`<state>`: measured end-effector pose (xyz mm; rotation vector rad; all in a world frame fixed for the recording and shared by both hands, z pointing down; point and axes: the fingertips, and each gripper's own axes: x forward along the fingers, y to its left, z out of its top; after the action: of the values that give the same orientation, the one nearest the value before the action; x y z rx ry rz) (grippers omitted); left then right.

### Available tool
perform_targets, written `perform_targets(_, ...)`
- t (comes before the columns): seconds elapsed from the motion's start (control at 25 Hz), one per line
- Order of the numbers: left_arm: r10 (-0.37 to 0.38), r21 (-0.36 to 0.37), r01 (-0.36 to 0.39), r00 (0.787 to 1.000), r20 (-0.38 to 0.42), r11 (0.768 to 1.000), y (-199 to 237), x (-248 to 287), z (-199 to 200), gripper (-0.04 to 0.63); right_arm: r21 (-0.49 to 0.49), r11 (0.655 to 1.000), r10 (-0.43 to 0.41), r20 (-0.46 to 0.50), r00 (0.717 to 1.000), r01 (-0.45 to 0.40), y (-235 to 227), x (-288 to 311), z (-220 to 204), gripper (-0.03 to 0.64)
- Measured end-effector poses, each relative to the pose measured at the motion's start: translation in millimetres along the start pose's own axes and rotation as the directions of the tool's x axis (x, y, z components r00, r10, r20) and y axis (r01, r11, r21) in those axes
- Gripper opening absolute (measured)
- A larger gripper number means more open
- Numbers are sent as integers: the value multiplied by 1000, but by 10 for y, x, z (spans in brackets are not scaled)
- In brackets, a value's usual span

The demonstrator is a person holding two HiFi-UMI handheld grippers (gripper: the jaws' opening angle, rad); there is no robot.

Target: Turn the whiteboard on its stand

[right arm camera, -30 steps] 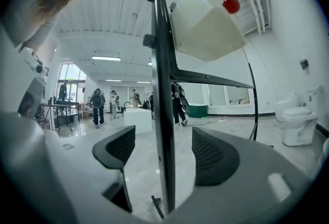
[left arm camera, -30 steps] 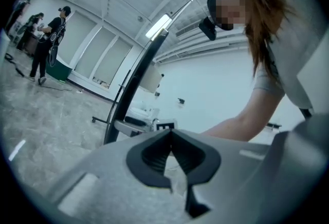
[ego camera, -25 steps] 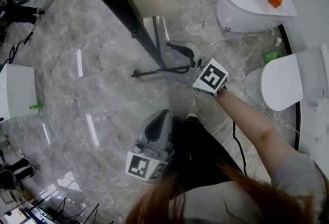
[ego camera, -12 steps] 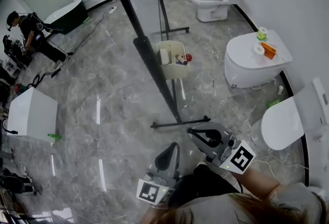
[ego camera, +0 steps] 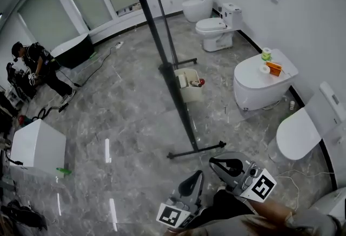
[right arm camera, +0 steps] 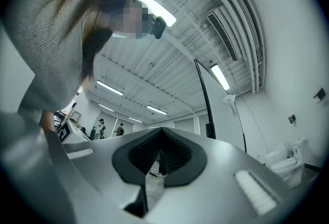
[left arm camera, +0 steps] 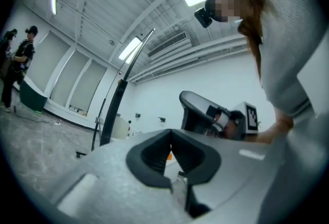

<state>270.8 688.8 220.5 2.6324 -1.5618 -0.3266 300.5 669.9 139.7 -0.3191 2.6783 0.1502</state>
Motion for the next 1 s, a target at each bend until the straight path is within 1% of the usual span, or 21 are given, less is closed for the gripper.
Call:
perform_targets(0.08, -29, 9, 29, 999, -18, 1000, -76, -103, 37, 2, -15, 999, -29, -20, 999, 29, 190, -27, 7, 6)
perform_targets(0.2, -47, 65, 51, 996, -70, 997, -99, -240, 44, 2, -64, 996, -68, -59, 996, 64, 374, -47, -41, 6)
perform_targets(0.28, -22, 85, 29, 997, -77, 996, -73, -313, 43, 2, -69, 994, -84, -72, 994, 79, 420, -73, -58, 6)
perform_targets(0.36, 11, 86, -6, 998, -56, 996, -76, -384, 63, 2, -59, 996, -79, -85, 993, 74, 455, -129, -74, 6)
perform_targets(0.44, 48, 89, -45, 998, -32, 995, -107, -428, 96, 2, -44, 998, -54, -103, 993, 50, 480, -162, -95, 6)
perform_targets(0.56, 97, 89, -94, 995, -25, 992, -153, -430, 95, 2, -26, 1000, -7, -117, 993, 4, 494, -147, -70, 6)
perform_targets(0.76, 123, 127, -125, 992, 25, 984, -222, -327, 245, 2, -24, 999, 20, -117, 993, -23, 498, -160, -4, 6)
perform_targets(0.88, 134, 136, -136, 991, 18, 981, -236, -318, 239, 2, -21, 1000, 14, -125, 992, -17, 477, -162, -10, 6)
perform_targets(1.0, 131, 136, -131, 991, 11, 982, -243, -297, 210, 2, -32, 999, 2, -151, 989, -7, 473, -163, -43, 6)
